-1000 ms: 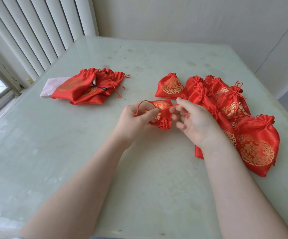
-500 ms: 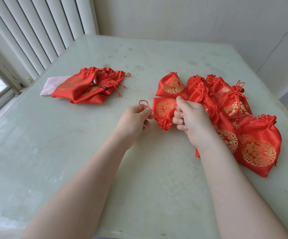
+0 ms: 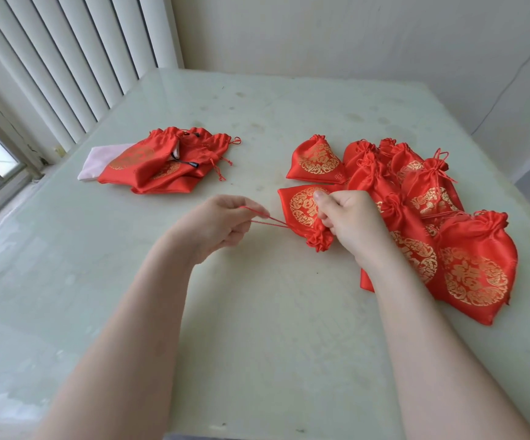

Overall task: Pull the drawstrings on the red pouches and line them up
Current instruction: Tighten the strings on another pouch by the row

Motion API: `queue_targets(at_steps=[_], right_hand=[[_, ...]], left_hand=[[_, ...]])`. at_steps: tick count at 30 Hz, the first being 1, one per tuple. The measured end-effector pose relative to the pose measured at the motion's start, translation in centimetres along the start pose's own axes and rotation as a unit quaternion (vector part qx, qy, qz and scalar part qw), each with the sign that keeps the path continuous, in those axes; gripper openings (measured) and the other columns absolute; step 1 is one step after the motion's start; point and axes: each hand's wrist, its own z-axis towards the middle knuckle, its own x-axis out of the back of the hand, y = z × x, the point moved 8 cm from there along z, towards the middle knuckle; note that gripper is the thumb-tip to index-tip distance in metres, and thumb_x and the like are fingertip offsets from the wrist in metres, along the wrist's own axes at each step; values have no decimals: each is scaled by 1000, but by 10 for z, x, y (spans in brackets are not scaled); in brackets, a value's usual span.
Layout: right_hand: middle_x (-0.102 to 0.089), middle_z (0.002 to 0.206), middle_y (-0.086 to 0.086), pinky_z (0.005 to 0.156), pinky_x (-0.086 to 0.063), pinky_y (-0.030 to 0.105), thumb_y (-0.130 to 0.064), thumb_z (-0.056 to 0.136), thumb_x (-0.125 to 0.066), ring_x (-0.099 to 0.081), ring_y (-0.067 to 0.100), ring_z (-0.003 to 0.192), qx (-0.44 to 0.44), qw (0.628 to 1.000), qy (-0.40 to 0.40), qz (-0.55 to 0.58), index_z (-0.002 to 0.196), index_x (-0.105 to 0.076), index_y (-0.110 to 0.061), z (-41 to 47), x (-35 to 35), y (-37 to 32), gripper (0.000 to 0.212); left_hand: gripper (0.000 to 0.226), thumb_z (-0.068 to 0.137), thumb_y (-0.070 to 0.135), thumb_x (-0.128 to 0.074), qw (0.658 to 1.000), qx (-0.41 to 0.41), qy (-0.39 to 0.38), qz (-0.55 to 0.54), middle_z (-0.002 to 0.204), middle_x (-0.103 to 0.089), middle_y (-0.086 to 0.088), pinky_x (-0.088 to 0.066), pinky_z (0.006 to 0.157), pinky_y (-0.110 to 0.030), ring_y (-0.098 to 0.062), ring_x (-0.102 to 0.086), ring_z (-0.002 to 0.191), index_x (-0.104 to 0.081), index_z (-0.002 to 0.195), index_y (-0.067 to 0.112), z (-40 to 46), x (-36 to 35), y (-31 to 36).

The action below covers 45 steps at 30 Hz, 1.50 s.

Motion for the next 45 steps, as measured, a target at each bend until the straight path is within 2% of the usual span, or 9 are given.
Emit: queue_targets(at_steps=[5, 9, 17, 21, 26, 31, 35, 41, 45], right_hand=[[-49, 45, -14, 51, -33, 14, -20, 93, -53, -46, -6, 40, 15, 1000, -13, 18, 61, -60, -14, -1, 2, -3, 33], [-55, 55, -21, 55, -35, 3, -14, 92, -55, -50, -15, 51, 36, 996, -76, -24, 89, -72, -5, -7, -10, -11, 20], [-63, 59, -6, 57, -43, 15, -7, 85, -64, -52, 1, 54, 38, 982, -184, -18, 74, -67, -14, -20, -44, -17, 13], [-43, 50, -7, 37, -23, 10, -7, 93, -50, -31, -1, 33, -39, 979, -136, 146, 72, -56, -13, -19, -39, -15, 23], [-37, 55, -5, 37, -16, 14, -10, 94, -47, -24, 1, 36, -86, 958, -86, 261, 72, -57, -14, -15, -34, -6, 25], [-35, 50, -6, 40, -15, 16, -9, 93, -49, -23, 2, 39, -72, 961, -107, 244, 73, -61, -13, -17, -40, -9, 23], [-39, 47, -8, 44, -15, 19, -8, 91, -52, -24, 3, 42, -74, 955, -109, 264, 78, -65, -11, -19, -40, -11, 19], [-43, 56, 0, 42, -31, 17, 3, 91, -41, -37, 8, 45, -113, 950, -57, 286, 96, -65, -1, -15, -34, -1, 24], [-56, 62, -4, 48, -40, 15, -1, 93, -42, -54, 8, 55, -99, 958, -7, 268, 93, -60, -20, -14, -20, -1, 26]], left_hand=[[11, 88, 8, -57, 997, 5, -40, 59, 44, -37, 5, -34, 42, -16, -10, -36, 41, -66, 82, 5, -7, 3, 3], [6, 89, 11, -56, 1000, -20, -3, -24, 47, -45, 6, -42, 47, -16, -9, -44, 43, -62, 89, 8, -5, 9, 11], [2, 94, 16, -52, 958, -154, 122, -210, 50, -46, 9, -40, 49, -15, -7, -42, 43, -53, 93, 15, -7, 4, 31], [29, 88, 25, -60, 966, -89, 164, -180, 72, -51, 7, -38, 54, -19, -3, -45, 48, -45, 112, 18, -4, -10, 15], [15, 83, 18, -67, 993, -89, 72, -27, 66, -49, 7, -28, 45, -14, -4, -38, 46, -54, 78, 16, -2, -36, 12], [17, 86, 18, -65, 983, -124, 109, 85, 45, -48, 16, -24, 42, -15, -1, -31, 38, -62, 70, 21, -7, -31, 20], [17, 85, 19, -66, 977, -140, 127, 97, 69, -54, 10, -29, 48, -17, -4, -36, 47, -63, 68, 23, -7, -30, 23], [28, 89, 7, -49, 993, -37, 75, -88, 61, -52, 2, -32, 54, -23, -10, -42, 52, -56, 64, 15, 0, -34, 5], [30, 86, 7, -46, 995, -37, 90, -16, 55, -50, 0, -34, 53, -24, -14, -44, 51, -49, 58, 15, 2, -34, 7]])
